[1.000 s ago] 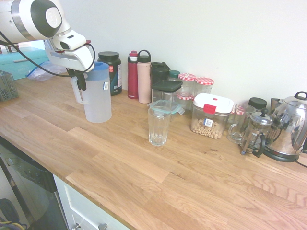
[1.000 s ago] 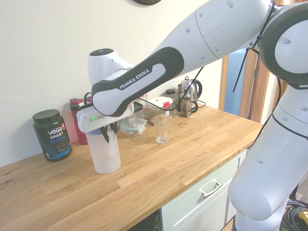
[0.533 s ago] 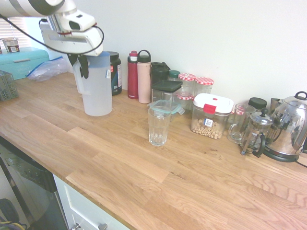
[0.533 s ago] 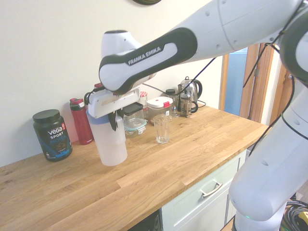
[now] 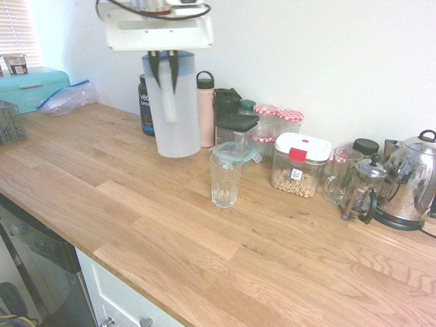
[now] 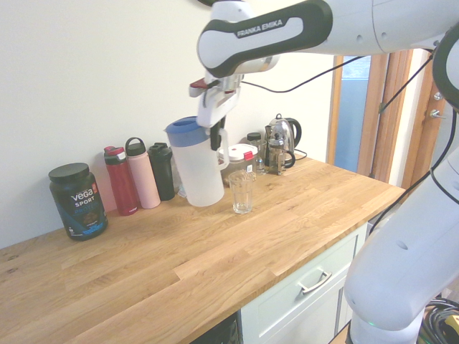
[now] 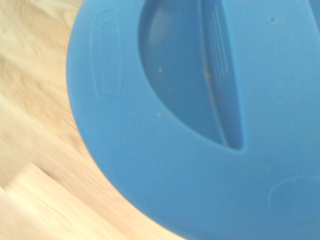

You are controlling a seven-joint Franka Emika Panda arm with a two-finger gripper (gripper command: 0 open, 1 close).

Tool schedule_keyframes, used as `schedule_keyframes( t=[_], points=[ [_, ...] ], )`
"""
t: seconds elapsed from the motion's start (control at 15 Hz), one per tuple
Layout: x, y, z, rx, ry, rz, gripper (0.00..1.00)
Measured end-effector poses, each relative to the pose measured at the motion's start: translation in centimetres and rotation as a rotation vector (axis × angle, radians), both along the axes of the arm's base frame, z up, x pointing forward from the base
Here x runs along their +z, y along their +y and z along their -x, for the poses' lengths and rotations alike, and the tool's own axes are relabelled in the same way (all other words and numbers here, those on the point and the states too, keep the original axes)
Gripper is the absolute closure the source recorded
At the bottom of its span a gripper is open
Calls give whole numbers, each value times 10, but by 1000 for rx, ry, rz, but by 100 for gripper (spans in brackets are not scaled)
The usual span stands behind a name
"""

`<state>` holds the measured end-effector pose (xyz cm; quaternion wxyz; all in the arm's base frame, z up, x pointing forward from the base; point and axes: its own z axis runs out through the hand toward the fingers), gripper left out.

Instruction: Pour me some water

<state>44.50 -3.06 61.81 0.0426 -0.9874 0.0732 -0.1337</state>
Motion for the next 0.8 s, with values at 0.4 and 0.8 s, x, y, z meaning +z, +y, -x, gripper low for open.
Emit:
schedule_keyframes(
  t=[0.4,0.8],
  points=[
    [34,-107,-3,35,-2,-69,100],
    [18,-192,-2,54,44,-19,100]
  ],
)
